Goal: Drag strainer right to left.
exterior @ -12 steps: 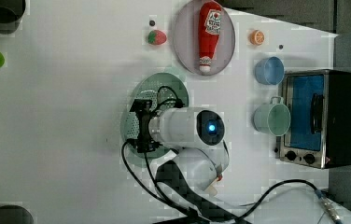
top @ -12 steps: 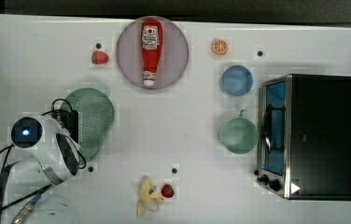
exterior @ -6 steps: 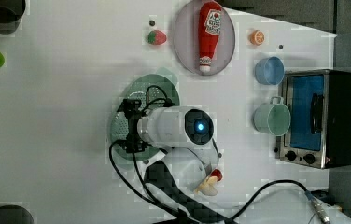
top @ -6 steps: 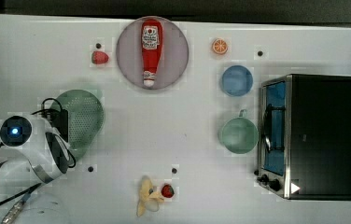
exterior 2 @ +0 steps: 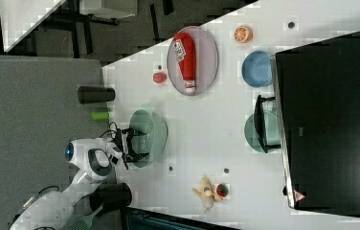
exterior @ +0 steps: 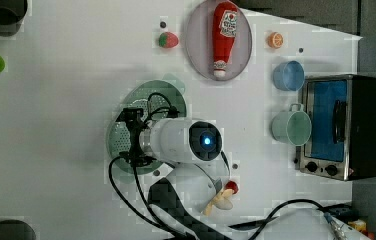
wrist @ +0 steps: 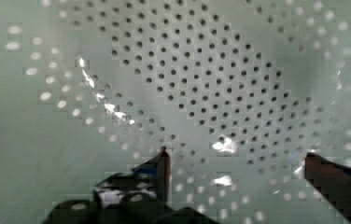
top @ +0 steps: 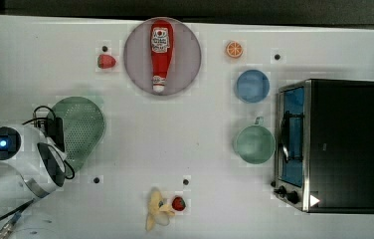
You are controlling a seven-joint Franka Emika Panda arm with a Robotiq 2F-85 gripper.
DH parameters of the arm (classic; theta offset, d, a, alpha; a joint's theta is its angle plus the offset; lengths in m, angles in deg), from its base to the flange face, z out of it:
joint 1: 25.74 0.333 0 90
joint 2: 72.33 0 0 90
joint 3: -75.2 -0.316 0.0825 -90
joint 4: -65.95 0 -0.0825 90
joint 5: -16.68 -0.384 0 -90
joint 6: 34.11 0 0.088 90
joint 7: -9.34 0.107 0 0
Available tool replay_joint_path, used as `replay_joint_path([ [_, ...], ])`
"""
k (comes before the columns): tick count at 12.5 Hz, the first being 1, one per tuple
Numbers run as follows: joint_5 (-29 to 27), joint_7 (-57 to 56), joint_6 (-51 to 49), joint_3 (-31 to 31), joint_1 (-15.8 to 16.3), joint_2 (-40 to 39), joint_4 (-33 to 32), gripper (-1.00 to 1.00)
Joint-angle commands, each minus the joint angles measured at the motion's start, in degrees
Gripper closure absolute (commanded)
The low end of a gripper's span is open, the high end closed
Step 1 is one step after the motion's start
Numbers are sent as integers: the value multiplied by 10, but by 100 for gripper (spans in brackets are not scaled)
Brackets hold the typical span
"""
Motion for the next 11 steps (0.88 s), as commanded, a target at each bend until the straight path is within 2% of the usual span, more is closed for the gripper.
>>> replay_joint_path([
  [1, 18, -140, -81, 48, -7, 93, 6, -100],
  [5, 18, -326, -243, 152, -18, 242, 9, -100],
  [8, 25, -485, -357, 259, -33, 350, 11, -100],
  [11, 89, -597, -432, 358, -47, 427, 20, -100],
])
